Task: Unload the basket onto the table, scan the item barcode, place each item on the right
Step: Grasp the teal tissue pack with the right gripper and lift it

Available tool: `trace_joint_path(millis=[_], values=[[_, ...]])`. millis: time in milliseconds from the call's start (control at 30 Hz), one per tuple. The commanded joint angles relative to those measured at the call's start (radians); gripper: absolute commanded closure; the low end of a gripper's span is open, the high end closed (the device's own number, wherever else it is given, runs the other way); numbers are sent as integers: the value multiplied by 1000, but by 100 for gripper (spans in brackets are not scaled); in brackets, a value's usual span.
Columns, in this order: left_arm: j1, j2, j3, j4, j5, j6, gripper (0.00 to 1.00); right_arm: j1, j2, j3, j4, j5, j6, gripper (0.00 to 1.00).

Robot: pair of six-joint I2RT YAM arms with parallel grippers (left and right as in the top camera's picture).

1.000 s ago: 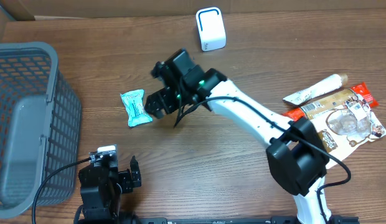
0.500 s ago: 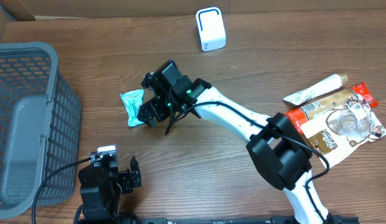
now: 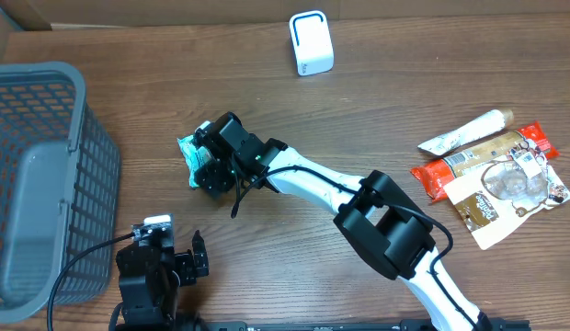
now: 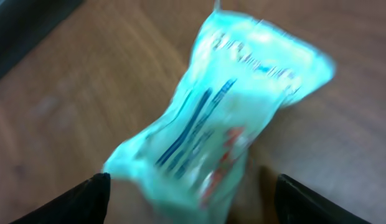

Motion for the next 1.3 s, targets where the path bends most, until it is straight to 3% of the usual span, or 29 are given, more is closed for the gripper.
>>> trace_joint_path(millis=[0,133,300,367,467,767,1033,1267], values=[[5,-4,-2,2,10,19,1,-5,39,26,49,82,-37,17],[5,-4,-2,2,10,19,0,-5,53,26,109,123,-37,21],[5,-4,-2,2,10,19,0,-5,76,26,135,124,-36,32],[5,-4,-2,2,10,19,0,-5,89,26,127,124,-28,39],[5,-4,-2,2,10,19,1,-5,92,26,82,124,-25,59],[5,-4,-2,2,10,19,1,-11,48,27,-75,123,-25,96],[5,-4,-2,2,10,19,0,-56,-73,28,-161,187,-26,96],[5,-4,-2,2,10,19,1,-89,-194,28,-293,606,-113,96]])
